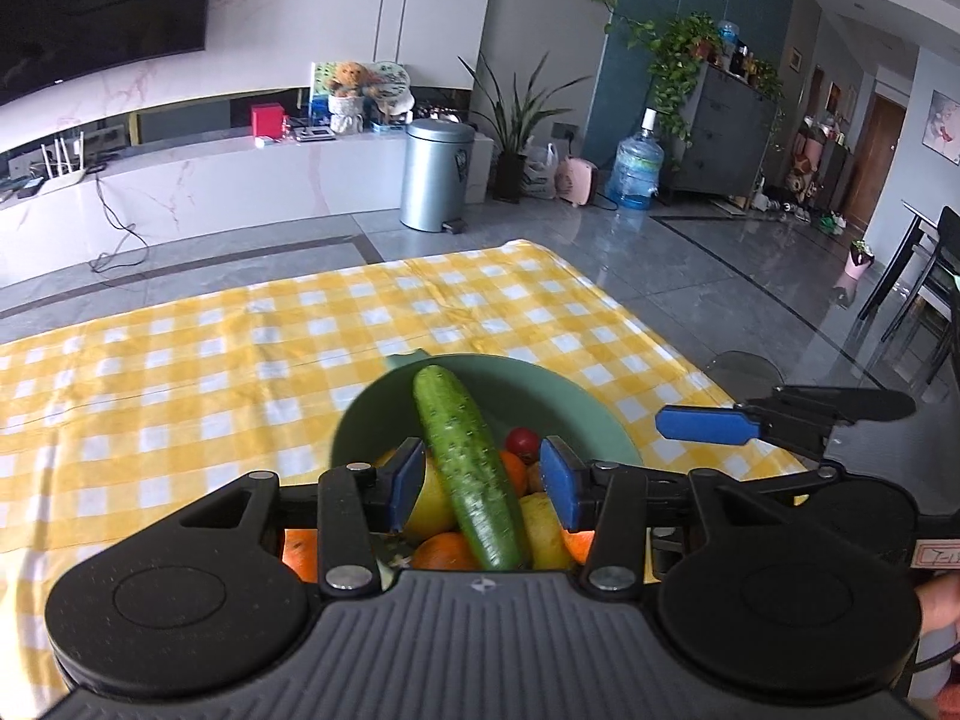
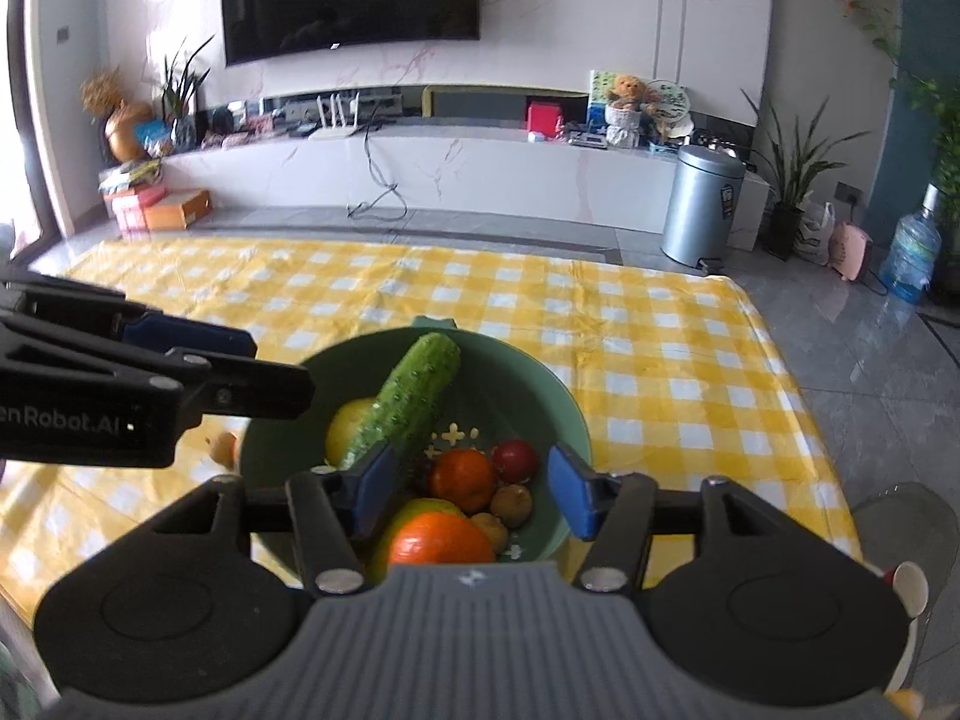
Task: Organize fruits
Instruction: 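Open both tools over the colander and withdraw toward the remaining fruit, then close the left tool on the last brown kiwi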
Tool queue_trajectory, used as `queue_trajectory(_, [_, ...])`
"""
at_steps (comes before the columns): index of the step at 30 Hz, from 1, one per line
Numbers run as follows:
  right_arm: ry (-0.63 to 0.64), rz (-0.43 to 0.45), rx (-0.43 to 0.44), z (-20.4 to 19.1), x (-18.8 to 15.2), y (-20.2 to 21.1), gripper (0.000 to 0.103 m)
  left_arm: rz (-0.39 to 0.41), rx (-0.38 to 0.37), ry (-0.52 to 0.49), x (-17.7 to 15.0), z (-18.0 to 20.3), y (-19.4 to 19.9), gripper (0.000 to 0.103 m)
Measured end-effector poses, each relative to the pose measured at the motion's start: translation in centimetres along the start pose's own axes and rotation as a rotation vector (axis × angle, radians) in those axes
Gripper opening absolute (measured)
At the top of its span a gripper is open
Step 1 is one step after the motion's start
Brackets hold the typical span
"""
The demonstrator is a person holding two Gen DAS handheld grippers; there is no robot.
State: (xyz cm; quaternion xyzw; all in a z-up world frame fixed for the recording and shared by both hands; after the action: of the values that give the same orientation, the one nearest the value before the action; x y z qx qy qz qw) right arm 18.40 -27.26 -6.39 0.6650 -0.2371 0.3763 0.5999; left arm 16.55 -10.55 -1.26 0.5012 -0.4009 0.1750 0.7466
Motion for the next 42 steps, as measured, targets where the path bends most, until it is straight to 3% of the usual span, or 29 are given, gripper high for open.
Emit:
queue_trajectory(12, [-0.135,0.080,0.016,-6.1,-2.5,2.3,0.065,0.007,0.067,0.013,-2.3,-3.7,3.9,0.053])
queue_trajectory(25, [-0.104,0.058,0.037,-12.2,-4.9,1.5,0.065,0.009,0.055,0.045,-5.7,-7.7,4.7,0.053])
queue_trajectory(31, [-0.078,0.041,-0.005,-13.3,-5.6,0.0,0.065,0.007,0.041,0.065,-7.1,-9.3,4.0,0.053])
queue_trajectory(36, [-0.079,0.022,-0.029,-13.6,-6.0,-1.6,0.064,0.002,0.036,0.092,-8.1,-10.8,3.2,0.053])
queue_trajectory(42, [-0.077,0.011,-0.061,-13.8,-6.5,-3.3,0.054,-0.008,0.016,0.125,-9.1,-12.1,2.1,0.053])
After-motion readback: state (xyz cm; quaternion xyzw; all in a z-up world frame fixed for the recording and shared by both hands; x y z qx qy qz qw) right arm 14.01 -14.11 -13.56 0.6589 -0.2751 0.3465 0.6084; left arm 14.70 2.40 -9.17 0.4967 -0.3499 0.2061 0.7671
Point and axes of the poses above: each gripper's, at about its wrist camera, not at the fingertips, and y roughly against the way its jaws point, z to its right, x to its top, the point moved 4 cm from there along -y, roughly the way its jaws point, and after that the axes turned 3 degrees about -x, right-handed, at the moved point
